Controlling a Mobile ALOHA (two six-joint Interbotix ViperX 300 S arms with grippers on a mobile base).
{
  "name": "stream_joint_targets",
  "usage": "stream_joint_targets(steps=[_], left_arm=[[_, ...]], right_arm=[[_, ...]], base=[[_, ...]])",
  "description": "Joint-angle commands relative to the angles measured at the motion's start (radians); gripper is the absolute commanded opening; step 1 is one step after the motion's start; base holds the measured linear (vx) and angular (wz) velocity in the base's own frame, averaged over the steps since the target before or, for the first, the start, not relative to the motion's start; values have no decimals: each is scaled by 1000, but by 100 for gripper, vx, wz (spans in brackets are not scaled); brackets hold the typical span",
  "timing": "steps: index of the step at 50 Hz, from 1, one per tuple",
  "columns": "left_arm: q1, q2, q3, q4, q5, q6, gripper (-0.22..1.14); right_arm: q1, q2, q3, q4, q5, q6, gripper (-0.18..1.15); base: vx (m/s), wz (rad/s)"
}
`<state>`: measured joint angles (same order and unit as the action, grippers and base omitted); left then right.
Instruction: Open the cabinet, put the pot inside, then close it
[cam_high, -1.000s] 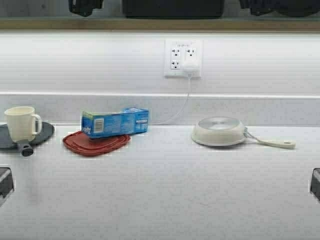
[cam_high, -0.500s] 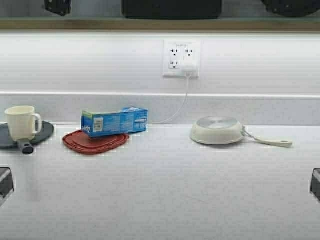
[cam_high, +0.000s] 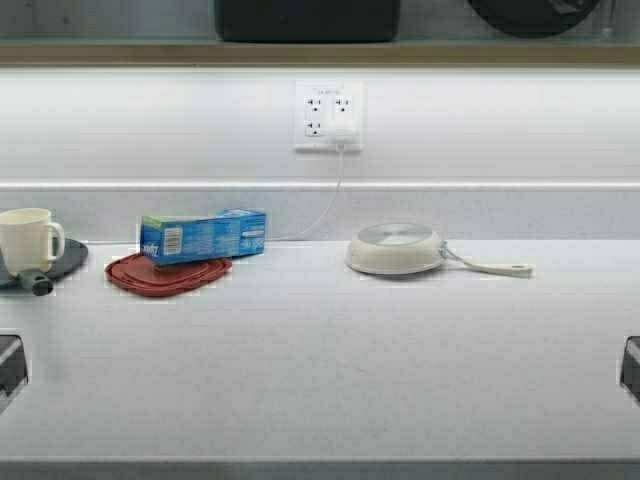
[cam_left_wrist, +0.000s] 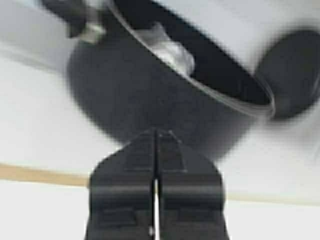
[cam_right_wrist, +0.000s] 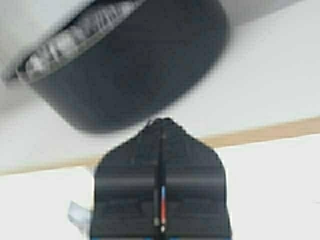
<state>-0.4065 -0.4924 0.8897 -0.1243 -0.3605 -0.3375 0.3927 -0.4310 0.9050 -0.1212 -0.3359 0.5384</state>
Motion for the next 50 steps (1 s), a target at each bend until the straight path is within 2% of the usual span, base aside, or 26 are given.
stream_joint_targets(steps=[1, 5, 9, 20, 39, 43, 50], left_arm=[[20, -63, -44, -23, 164, 201, 5], [34, -80, -38, -55, 207, 250, 5], [51, -86, -23, -71, 216, 255, 5], [64, -74, 9, -21, 233, 316, 5], [77, -75, 6, -29, 212, 325, 4], [109, -75, -3, -29, 218, 331, 4], [221, -101, -40, -26, 272, 341, 4]], right_arm=[[5, -51, -94, -3, 221, -184, 9], [3, -69, -115, -5, 319, -270, 9], [3, -86, -120, -3, 348, -319, 9], [3, -98, -110, -3, 344, -321, 9], [3, -149, -40, 0, 291, -321, 9], [2, -155, -37, 0, 291, -322, 9], [-31, -190, -43, 0, 293, -322, 9]], base=[[-18, -15], [-20, -12], [-22, -5], [-23, 2], [-26, 7], [-28, 11], [-28, 10]])
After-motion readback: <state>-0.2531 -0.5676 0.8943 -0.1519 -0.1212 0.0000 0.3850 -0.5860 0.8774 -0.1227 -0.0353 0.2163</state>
